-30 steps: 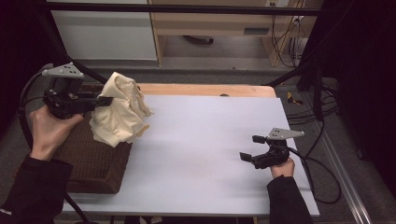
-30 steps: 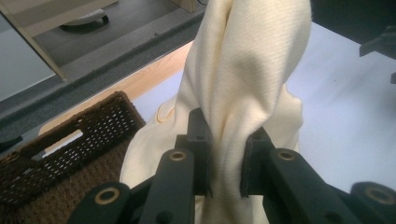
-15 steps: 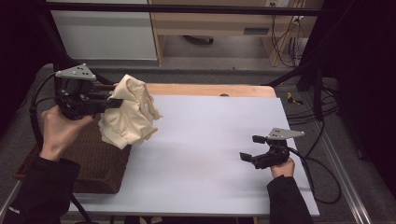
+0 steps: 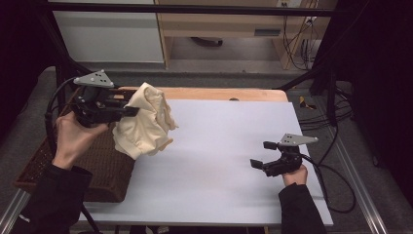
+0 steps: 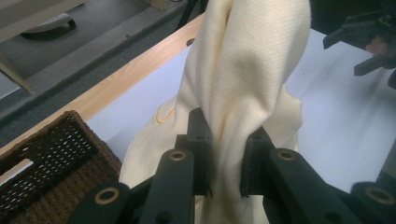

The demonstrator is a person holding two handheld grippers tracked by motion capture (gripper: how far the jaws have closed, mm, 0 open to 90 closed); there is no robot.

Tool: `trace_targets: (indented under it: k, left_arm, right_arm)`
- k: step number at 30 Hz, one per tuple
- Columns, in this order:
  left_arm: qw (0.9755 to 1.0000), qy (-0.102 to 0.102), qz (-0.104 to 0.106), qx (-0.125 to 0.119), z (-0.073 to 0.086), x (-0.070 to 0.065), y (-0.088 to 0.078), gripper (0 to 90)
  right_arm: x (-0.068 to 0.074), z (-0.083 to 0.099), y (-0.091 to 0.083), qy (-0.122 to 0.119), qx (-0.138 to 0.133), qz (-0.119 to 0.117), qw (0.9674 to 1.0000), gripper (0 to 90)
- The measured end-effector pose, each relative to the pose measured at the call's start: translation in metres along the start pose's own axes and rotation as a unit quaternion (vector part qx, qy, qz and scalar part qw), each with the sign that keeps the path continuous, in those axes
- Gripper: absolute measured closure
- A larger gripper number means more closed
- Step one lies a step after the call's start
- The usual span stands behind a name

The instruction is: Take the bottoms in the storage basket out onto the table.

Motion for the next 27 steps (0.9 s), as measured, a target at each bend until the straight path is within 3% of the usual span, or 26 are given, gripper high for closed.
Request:
trace_targets:
  k: [15,27]
  left_arm:
    - [0.9994,0.022,0.024,0.014,-0.004,-0.020,0.020,77.5]
    - [0.9985,0.028,0.039,0.025,-0.004,-0.029,0.038,77.5]
  right_arm:
    - [0.000,0.000,0.000,0.000,0.000,0.000,1.0000,3.9]
    - [0.000,0.000,0.000,0.002,0.002,0.000,1.0000,3.9]
Point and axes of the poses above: each handheld gripper's, and its own axes: y roughly forward along the jaws, z roughly out of its underside, x roughly to its left, the point moved 9 cm from there along y, roughly forward along the jaws, and after that the axes turned 8 degrees about x, right-handed, at the moved point
